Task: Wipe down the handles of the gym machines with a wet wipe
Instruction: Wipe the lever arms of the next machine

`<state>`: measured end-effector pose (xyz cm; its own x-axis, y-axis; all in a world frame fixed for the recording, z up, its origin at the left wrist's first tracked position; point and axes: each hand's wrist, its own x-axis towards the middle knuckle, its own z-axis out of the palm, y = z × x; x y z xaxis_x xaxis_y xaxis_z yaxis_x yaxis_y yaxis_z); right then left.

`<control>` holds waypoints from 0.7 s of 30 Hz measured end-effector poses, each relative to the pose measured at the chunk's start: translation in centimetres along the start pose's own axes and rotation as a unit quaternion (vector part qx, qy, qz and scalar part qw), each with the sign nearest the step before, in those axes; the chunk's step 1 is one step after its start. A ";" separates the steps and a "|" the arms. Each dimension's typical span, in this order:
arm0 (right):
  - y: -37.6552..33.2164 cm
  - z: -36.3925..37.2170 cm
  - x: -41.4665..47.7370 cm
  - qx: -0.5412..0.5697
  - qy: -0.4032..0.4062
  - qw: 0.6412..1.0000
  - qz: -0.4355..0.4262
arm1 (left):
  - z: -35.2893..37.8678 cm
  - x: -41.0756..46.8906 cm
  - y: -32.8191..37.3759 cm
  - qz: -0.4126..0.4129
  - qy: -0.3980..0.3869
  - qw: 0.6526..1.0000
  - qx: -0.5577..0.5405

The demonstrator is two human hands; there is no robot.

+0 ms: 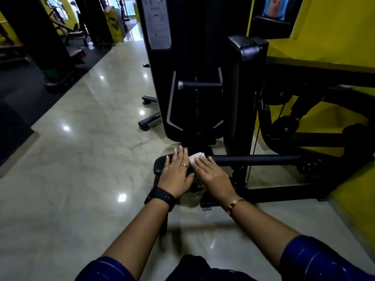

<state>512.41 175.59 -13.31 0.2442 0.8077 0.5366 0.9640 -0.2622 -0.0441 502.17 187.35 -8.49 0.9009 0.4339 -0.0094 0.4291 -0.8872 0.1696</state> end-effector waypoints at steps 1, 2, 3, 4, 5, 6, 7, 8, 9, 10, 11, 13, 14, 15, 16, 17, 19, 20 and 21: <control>1.0 0.0 -0.8 -0.012 0.011 1.000 -0.018 | 0.0 0.1 0.1 0.003 0.008 1.000 0.010; 1.9 -0.1 -1.3 -0.022 0.017 0.999 -0.028 | 0.0 0.2 0.1 0.004 0.012 1.000 0.016; 2.6 -0.5 -1.6 -0.027 0.017 0.999 -0.026 | 0.0 0.3 0.1 0.004 0.012 1.000 0.019; 3.0 -0.6 -1.6 -0.030 0.016 0.999 -0.008 | 0.0 0.5 0.0 0.001 0.009 1.000 0.019; 3.1 -0.7 -1.3 -0.035 0.013 0.999 0.023 | 0.0 0.7 0.0 -0.002 0.005 1.000 0.018; 2.9 -0.6 -0.7 -0.036 0.012 0.998 0.060 | 0.1 0.9 -0.1 -0.005 0.000 1.000 0.020; 2.6 -0.5 0.0 -0.029 0.013 0.995 0.090 | 0.2 1.1 -0.1 -0.006 -0.005 1.000 0.025; 2.0 -0.3 0.7 -0.020 0.018 0.994 0.105 | 0.3 1.3 0.0 -0.005 -0.009 0.999 0.034; 1.5 0.0 1.2 -0.010 0.021 0.994 0.107 | 0.4 1.4 0.1 -0.001 -0.012 0.999 0.044; 1.0 0.2 1.5 -0.002 0.019 0.995 0.099 | 0.5 1.6 0.4 0.006 -0.013 0.999 0.052; 0.6 0.3 1.5 0.004 0.012 0.996 0.085 | 0.5 1.7 0.6 0.013 -0.011 0.998 0.057; 1.0 0.6 0.5 0.009 0.006 0.998 0.060 | 0.6 1.8 1.1 0.030 -0.004 0.997 0.069; 1.8 0.5 -0.3 0.004 0.004 0.999 0.045 | 0.6 1.9 1.1 0.035 -0.001 0.997 0.076; 2.6 0.2 -1.1 -0.004 0.006 0.999 0.032 | 0.7 1.9 1.1 0.038 0.003 0.996 0.082; 3.5 -0.2 -2.0 -0.010 0.015 0.999 0.027 | 0.7 2.0 1.0 0.037 0.007 0.995 0.088; 4.3 -0.7 -2.6 -0.015 0.029 0.999 0.038 | 0.7 2.1 0.9 0.035 0.011 0.995 0.094; 5.5 -1.4 -3.1 -0.031 0.046 0.993 0.103 | 0.6 2.3 0.8 0.034 0.008 0.995 0.098; 5.7 -1.6 -2.8 -0.040 0.043 0.988 0.141 | 0.5 2.5 0.9 0.035 0.003 0.994 0.101; 5.6 -1.5 -2.3 -0.043 0.038 0.983 0.176 | 0.5 2.8 1.1 0.038 -0.001 0.993 0.108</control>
<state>517.07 171.45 -13.50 0.5496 0.6180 0.5622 0.8080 -0.5643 -0.1694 505.14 187.51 -8.87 0.9313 0.3641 -0.0064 0.3635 -0.9305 -0.0446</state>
